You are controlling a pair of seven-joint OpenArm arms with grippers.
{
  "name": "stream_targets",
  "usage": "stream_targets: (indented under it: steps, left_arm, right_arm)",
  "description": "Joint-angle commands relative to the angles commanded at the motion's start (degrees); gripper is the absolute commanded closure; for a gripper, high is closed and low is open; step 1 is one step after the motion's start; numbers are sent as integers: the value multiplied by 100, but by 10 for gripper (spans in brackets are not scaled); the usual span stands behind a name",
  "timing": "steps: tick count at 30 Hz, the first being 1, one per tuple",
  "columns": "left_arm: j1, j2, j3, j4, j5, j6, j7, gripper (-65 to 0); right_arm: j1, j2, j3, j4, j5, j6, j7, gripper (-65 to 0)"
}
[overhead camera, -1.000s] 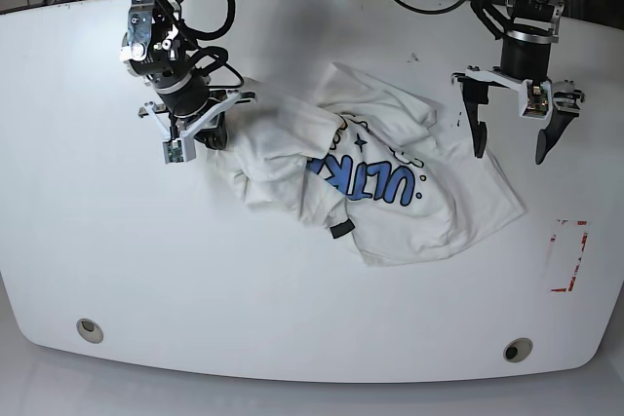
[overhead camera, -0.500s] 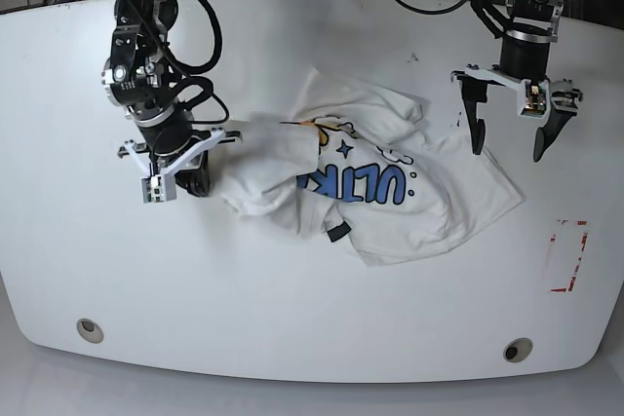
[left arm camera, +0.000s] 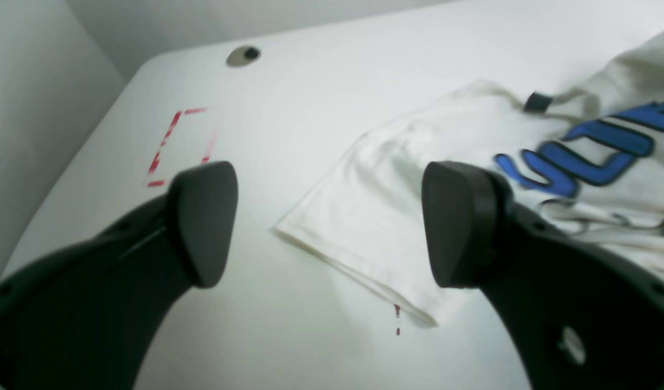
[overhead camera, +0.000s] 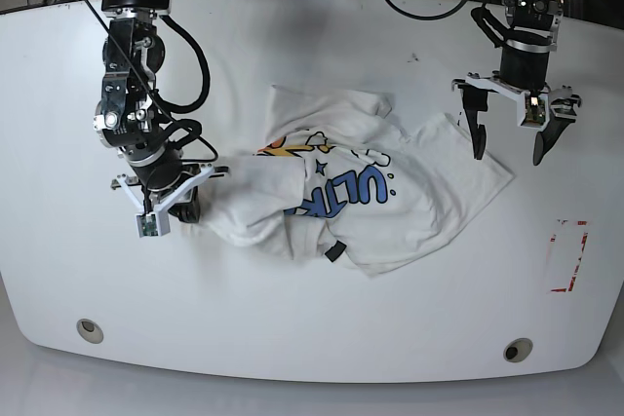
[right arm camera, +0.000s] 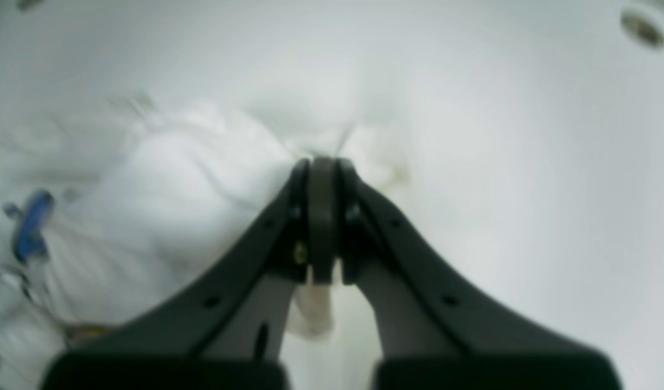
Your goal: Fold the T-shirt properly
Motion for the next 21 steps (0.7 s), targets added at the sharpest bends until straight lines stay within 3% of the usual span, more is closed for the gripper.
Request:
stream_targets:
  steps: [8,10,18,20,21]
  left_arm:
    - [-212,-3,-362,26,19,-184,303,-508]
    - [-198,26,-453,38,42,-176,336,-513]
    - [-72,28,-331,48,32,-91,213,-512]
    - [128,29,-154,98,6,-27,-19,-512]
    - [136,27,-147,98,0,-23,-31,-512]
  right_arm:
    - [-95,-35,278,-21,51,17,-78,0]
    - [-297,-74,515,-61,132,36,-74,0]
    - [-425,-71,552,-245,189,58,-83,-11]
    - [-408,-42,626,-492,201,79,11,-112]
    - [-406,-36,622,-549,212,80,46,-133]
